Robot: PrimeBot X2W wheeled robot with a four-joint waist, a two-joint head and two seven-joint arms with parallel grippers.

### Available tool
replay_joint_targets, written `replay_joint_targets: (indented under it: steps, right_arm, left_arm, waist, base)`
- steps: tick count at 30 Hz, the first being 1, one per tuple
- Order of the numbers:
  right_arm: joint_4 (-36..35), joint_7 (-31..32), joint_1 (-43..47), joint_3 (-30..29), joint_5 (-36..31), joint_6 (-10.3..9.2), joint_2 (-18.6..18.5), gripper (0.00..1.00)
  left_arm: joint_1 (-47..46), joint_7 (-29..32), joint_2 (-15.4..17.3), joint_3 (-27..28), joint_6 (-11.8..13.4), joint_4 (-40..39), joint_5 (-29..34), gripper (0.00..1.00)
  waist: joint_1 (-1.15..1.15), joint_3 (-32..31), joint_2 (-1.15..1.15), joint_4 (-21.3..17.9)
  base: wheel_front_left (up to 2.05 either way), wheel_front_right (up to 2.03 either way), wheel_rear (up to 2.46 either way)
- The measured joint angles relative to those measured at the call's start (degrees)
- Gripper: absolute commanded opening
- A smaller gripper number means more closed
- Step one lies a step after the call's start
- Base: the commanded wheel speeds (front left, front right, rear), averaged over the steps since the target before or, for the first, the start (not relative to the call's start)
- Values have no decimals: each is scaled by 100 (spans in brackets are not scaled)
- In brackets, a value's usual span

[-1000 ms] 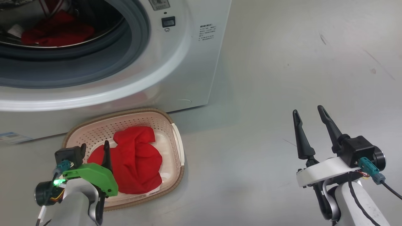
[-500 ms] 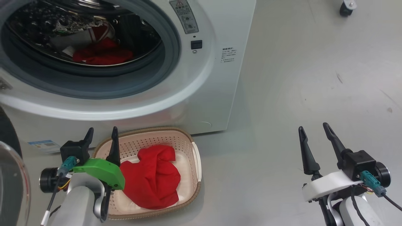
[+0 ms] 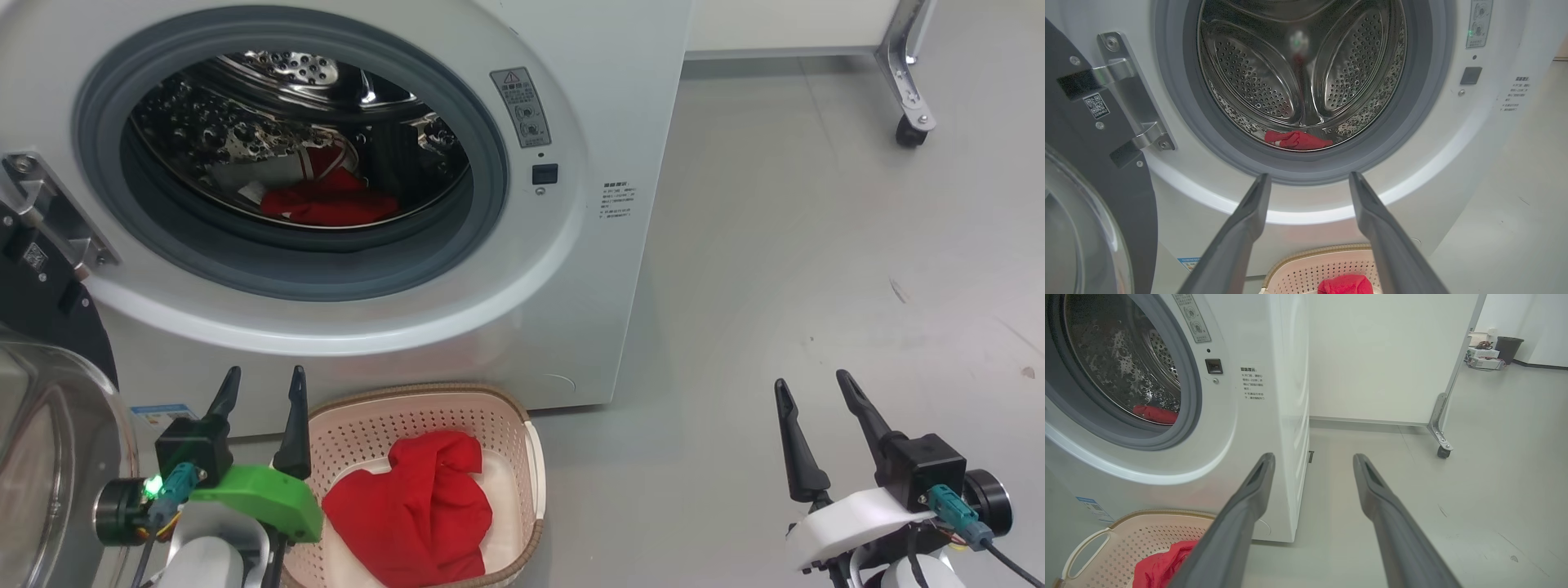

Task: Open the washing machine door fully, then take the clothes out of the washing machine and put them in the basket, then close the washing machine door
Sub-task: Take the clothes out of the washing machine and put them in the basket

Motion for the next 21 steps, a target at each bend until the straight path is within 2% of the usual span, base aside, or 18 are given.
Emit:
replay_joint_targets:
  steps: [2, 10, 21]
  right_arm:
    - [-3, 23, 94, 26, 0, -1, 7, 100]
    - [-126, 89, 332, 52, 1, -47, 41, 100]
    - [-319, 215, 426, 108, 1, -52, 42, 100]
  left_arm:
    - [213, 0, 21, -2, 89, -166, 14, 100]
    - [686, 0, 49, -36, 151, -637, 45, 100]
    - [1120, 169, 92, -30, 233, -1278, 45, 100]
  waist:
    - [0, -146, 0, 26]
    - [0, -433, 0, 71]
    - [0, -465, 0, 93]
  base:
    - [0, 0, 0]
    - [0, 0, 0]
    - [0, 0, 0]
